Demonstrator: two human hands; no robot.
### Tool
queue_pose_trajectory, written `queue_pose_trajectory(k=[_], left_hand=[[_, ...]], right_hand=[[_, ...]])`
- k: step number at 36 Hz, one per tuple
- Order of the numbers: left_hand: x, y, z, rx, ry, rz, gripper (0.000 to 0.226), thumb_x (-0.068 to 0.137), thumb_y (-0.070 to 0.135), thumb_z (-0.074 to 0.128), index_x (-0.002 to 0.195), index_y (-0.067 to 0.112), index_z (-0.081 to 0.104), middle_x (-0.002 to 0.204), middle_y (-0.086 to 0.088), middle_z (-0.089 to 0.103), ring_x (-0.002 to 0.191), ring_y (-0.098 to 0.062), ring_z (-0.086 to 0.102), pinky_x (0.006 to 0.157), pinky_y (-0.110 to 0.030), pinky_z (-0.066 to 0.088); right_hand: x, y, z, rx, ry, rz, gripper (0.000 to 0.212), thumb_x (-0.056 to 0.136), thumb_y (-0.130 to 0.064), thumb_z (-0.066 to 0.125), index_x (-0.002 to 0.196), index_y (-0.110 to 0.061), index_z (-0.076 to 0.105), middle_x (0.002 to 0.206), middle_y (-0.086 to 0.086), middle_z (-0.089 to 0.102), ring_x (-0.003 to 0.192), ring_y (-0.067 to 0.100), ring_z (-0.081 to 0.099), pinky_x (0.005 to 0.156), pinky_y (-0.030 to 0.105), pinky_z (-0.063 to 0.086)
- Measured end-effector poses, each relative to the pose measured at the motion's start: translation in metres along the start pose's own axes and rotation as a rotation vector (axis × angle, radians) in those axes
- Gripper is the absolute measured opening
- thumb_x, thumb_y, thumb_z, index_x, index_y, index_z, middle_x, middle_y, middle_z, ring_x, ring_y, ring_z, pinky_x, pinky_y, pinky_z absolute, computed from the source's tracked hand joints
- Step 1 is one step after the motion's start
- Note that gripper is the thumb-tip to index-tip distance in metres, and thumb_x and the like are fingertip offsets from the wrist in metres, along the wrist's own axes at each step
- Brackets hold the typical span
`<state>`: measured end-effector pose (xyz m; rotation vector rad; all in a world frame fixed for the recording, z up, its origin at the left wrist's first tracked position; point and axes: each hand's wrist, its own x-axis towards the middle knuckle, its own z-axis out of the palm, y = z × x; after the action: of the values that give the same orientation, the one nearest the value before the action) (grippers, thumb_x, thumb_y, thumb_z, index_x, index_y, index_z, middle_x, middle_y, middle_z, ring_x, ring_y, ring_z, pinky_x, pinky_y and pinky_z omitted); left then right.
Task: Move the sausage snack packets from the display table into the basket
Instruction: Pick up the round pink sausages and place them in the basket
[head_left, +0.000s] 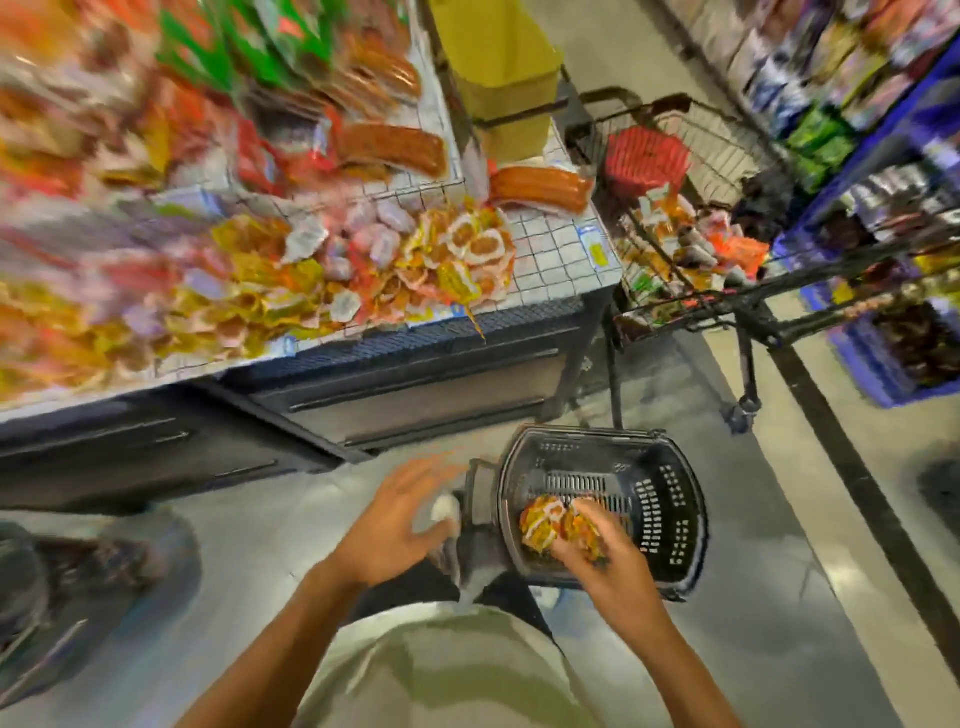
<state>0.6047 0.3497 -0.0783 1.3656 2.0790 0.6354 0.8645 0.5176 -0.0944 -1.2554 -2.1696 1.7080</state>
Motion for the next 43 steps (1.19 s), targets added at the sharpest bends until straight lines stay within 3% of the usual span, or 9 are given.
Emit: queue_pose_trajectory(k=[3, 7, 13, 16, 22, 26, 31, 35, 43], left_hand=[[-0.024, -0.017, -0.002, -0.012, -0.011, -0.147, 0.064, 0.095, 0.039, 0.067, 0.150, 0.038, 0.036, 0.161, 0.011, 0.030, 0.151, -0.013, 0.023, 0.125, -0.035, 0.019], [-0.042, -0.050, -0.008, -0.008, -0.038, -0.169, 0.065, 0.095, 0.048, 0.063, 0.152, 0.044, 0.033, 0.161, 0.017, 0.027, 0.151, -0.011, 0.020, 0.125, -0.034, 0.019], [-0.054, -0.090, -0.049, -0.025, 0.005, -0.079, 0.060, 0.096, 0.038, 0.065, 0.150, 0.026, 0.044, 0.151, 0.018, 0.031, 0.145, -0.008, 0.028, 0.117, -0.008, 0.006], [-0.073, -0.117, -0.081, -0.032, 0.033, -0.061, 0.063, 0.095, 0.054, 0.052, 0.152, 0.029, 0.039, 0.156, 0.018, 0.028, 0.147, -0.004, 0.019, 0.120, -0.016, 0.008], [-0.116, -0.187, -0.148, -0.015, 0.102, -0.112, 0.058, 0.098, 0.029, 0.064, 0.151, 0.024, 0.040, 0.159, 0.009, 0.028, 0.150, -0.015, 0.022, 0.122, -0.019, 0.008], [-0.147, -0.230, -0.180, -0.019, 0.140, -0.217, 0.059, 0.099, 0.031, 0.062, 0.152, 0.026, 0.037, 0.160, 0.011, 0.026, 0.152, -0.015, 0.019, 0.123, -0.023, 0.010], [-0.168, -0.269, -0.201, -0.093, 0.217, -0.332, 0.056, 0.099, 0.035, 0.061, 0.151, 0.031, 0.040, 0.159, 0.014, 0.030, 0.151, -0.014, 0.021, 0.124, -0.032, 0.020], [-0.169, -0.288, -0.213, -0.110, 0.264, -0.355, 0.053, 0.098, 0.031, 0.064, 0.147, 0.026, 0.047, 0.156, 0.009, 0.038, 0.147, -0.016, 0.030, 0.122, -0.036, 0.026], [-0.148, -0.315, -0.250, -0.115, 0.365, -0.441, 0.055, 0.097, 0.030, 0.065, 0.148, 0.031, 0.044, 0.157, 0.011, 0.035, 0.148, -0.012, 0.027, 0.120, -0.027, 0.022]], right_hand=[[0.003, -0.009, 0.012, -0.069, -0.074, -0.018, 0.058, 0.090, -0.033, 0.075, 0.143, -0.026, 0.052, 0.147, -0.011, 0.050, 0.138, 0.010, 0.047, 0.114, 0.041, 0.043], [0.007, -0.032, 0.029, -0.126, -0.103, -0.018, 0.059, 0.090, -0.036, 0.075, 0.143, -0.031, 0.051, 0.148, -0.016, 0.048, 0.139, 0.001, 0.043, 0.115, 0.025, 0.036], [0.017, -0.063, 0.083, -0.181, -0.045, 0.006, 0.057, 0.091, -0.039, 0.074, 0.143, -0.033, 0.052, 0.146, -0.019, 0.049, 0.136, 0.003, 0.046, 0.117, 0.034, 0.039], [0.023, -0.082, 0.127, -0.199, 0.018, -0.005, 0.056, 0.089, -0.035, 0.076, 0.141, -0.027, 0.056, 0.146, -0.011, 0.053, 0.137, 0.008, 0.048, 0.118, 0.036, 0.038], [0.038, -0.136, 0.218, -0.221, -0.023, -0.040, 0.048, 0.092, -0.030, 0.073, 0.135, -0.032, 0.052, 0.142, -0.013, 0.051, 0.135, 0.009, 0.047, 0.117, 0.037, 0.039], [0.046, -0.171, 0.262, -0.278, -0.081, -0.083, 0.048, 0.093, -0.031, 0.072, 0.136, -0.031, 0.052, 0.140, -0.016, 0.047, 0.132, 0.003, 0.044, 0.117, 0.024, 0.033], [0.067, -0.210, 0.292, -0.333, -0.135, -0.164, 0.051, 0.094, -0.025, 0.072, 0.142, -0.018, 0.055, 0.147, -0.010, 0.050, 0.137, 0.007, 0.046, 0.119, 0.030, 0.034], [0.090, -0.234, 0.302, -0.357, -0.185, -0.225, 0.049, 0.096, -0.029, 0.068, 0.142, -0.024, 0.054, 0.148, -0.014, 0.050, 0.139, 0.002, 0.044, 0.116, 0.020, 0.032], [0.184, -0.299, 0.342, -0.309, -0.271, -0.391, 0.044, 0.097, -0.035, 0.066, 0.138, -0.039, 0.053, 0.141, -0.033, 0.045, 0.132, -0.003, 0.046, 0.112, 0.023, 0.039]])
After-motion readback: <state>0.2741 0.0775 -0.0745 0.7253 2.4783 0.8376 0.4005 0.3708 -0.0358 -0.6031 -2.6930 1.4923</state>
